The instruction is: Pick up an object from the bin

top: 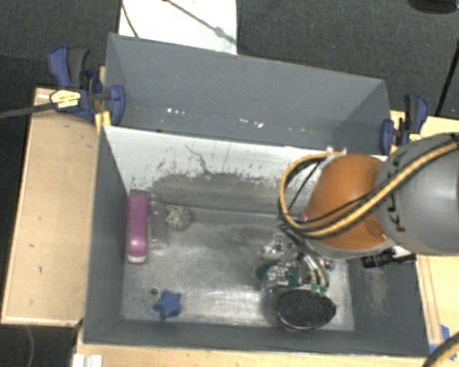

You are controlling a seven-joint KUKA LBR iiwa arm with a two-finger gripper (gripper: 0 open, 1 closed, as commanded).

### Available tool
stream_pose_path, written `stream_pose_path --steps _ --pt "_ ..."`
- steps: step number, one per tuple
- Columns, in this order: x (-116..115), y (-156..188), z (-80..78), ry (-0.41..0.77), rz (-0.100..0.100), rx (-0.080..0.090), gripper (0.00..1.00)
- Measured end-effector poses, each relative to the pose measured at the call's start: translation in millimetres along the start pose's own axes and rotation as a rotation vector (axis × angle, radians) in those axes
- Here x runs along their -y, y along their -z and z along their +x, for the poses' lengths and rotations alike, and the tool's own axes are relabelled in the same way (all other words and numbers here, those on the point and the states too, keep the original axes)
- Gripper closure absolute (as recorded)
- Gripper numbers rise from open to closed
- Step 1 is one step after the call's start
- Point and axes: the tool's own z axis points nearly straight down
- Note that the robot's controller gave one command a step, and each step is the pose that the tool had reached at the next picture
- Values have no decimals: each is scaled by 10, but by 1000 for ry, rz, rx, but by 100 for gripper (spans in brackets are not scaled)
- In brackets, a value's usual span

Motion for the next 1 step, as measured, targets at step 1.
stream_pose_path --steps 1 --pt "299 1454 -321 442 1 -4 100"
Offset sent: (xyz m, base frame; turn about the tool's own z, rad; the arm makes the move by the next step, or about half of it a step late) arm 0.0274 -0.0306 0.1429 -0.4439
